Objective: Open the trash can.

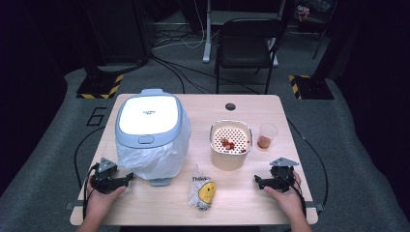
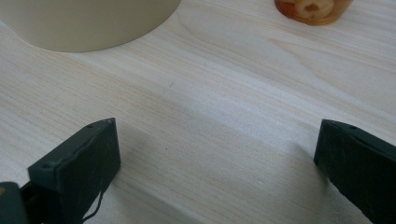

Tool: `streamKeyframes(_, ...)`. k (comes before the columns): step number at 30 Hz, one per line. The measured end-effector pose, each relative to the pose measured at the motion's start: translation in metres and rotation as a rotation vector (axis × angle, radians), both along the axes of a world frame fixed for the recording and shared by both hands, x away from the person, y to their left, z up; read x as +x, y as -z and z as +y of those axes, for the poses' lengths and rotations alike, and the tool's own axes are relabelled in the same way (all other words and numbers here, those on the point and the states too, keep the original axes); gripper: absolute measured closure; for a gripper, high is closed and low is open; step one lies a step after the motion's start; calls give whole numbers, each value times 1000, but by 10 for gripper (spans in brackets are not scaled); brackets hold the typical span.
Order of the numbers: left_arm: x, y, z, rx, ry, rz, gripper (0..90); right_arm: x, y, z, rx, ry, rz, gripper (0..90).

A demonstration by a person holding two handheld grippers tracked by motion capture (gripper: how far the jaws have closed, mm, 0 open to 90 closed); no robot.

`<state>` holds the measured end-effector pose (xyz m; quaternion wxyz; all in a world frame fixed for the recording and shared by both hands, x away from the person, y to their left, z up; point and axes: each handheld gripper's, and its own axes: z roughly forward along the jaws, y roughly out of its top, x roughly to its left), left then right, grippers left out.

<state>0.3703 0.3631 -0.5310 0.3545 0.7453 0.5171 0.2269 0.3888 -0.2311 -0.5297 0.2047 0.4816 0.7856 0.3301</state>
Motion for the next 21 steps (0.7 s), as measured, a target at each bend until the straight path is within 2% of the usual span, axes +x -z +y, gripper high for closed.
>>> streamKeyframes(9,0,-1,1,-5,8,13,207,-1,0,2,11,14,1,0)
streamKeyframes(10,1,-1,0,1,5,10,208,-1,0,1,0,-2,3,0)
streamKeyframes(13,1,0,0,-4,0,-3,207,-1,0,1,7,4,2,0)
streamKeyframes(14,1,-1,2,-5,9,11,207,-1,0,1,1,-1,2,0)
streamKeyframes(15,1,0,1,-25,-3,2,208,-1,0,1,2,0,3,0)
streamKeyframes(18,0,0,4,-53,-7,10,215,-1,0,1,3,3,3,0)
streamKeyframes(20,-1,-1,5,-50,-9,10,235,-1,0,1,3,3,1,0)
streamKeyframes(21,-2,0,4,-51,-22,-3,265,-1,0,1,1,4,2,0)
